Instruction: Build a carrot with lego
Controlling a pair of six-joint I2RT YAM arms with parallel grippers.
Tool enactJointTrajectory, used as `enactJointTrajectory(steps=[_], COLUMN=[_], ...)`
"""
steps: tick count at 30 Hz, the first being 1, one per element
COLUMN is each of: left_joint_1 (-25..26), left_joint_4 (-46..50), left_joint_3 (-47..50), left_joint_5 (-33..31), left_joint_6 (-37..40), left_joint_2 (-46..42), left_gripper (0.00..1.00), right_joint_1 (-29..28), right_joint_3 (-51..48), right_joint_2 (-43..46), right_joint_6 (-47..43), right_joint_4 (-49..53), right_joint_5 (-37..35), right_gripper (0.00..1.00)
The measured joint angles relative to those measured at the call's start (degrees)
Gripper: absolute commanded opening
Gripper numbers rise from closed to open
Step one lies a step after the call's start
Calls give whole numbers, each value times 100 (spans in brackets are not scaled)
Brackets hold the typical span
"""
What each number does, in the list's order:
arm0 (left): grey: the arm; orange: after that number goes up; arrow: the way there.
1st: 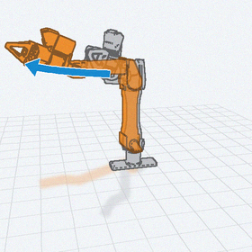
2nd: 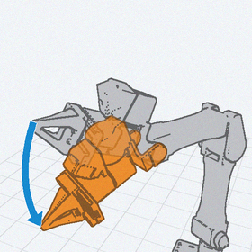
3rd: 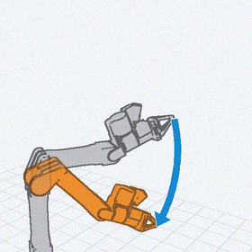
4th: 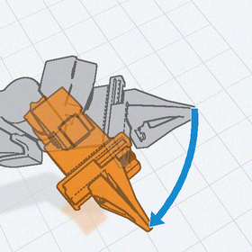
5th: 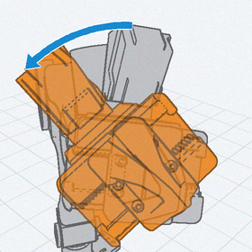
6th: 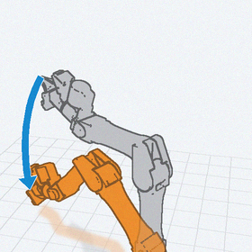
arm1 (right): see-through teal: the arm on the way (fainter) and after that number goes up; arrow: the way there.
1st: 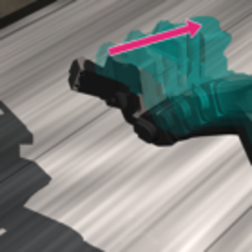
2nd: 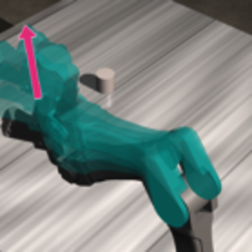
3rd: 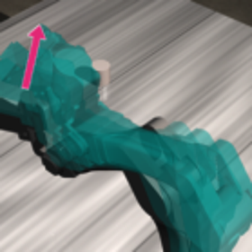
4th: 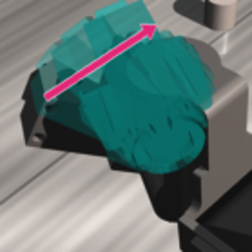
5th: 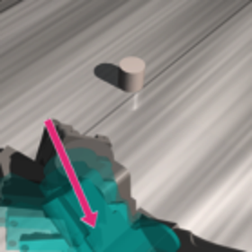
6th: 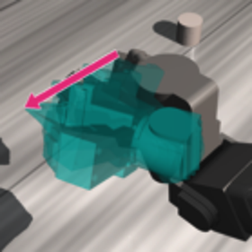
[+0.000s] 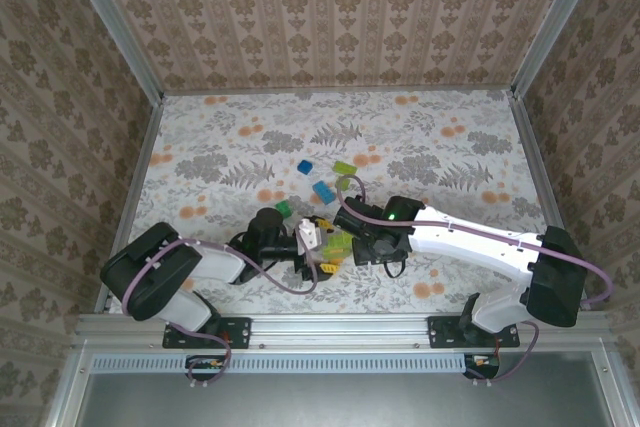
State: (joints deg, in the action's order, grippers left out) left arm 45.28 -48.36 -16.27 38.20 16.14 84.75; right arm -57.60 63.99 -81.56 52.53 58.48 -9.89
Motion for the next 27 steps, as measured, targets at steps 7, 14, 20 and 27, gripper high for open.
enactJointTrajectory(steps=[7, 14, 20, 27], left_joint_1=[-70, -74, -74, -74], left_joint_4=[-31, -232, -455, -529], left_joint_3=[177, 428, 592, 651], left_joint_5=[20, -2, -280, -577], left_joint_6=[-55, -205, -332, -437], left_joint_2=[-295, -363, -498, -501], left_gripper=[100, 100, 100, 100], right_joint_1=[0, 79, 269, 514], right_joint_3=[0, 2, 2, 2], right_joint_2=[-4, -138, -157, -247], right_joint_6=[-2, -4, -24, -179], right_joint_4=[-164, -166, -175, -350], right_joint_5=[0, -9, -50, -50], right_gripper=[57, 57, 56, 56])
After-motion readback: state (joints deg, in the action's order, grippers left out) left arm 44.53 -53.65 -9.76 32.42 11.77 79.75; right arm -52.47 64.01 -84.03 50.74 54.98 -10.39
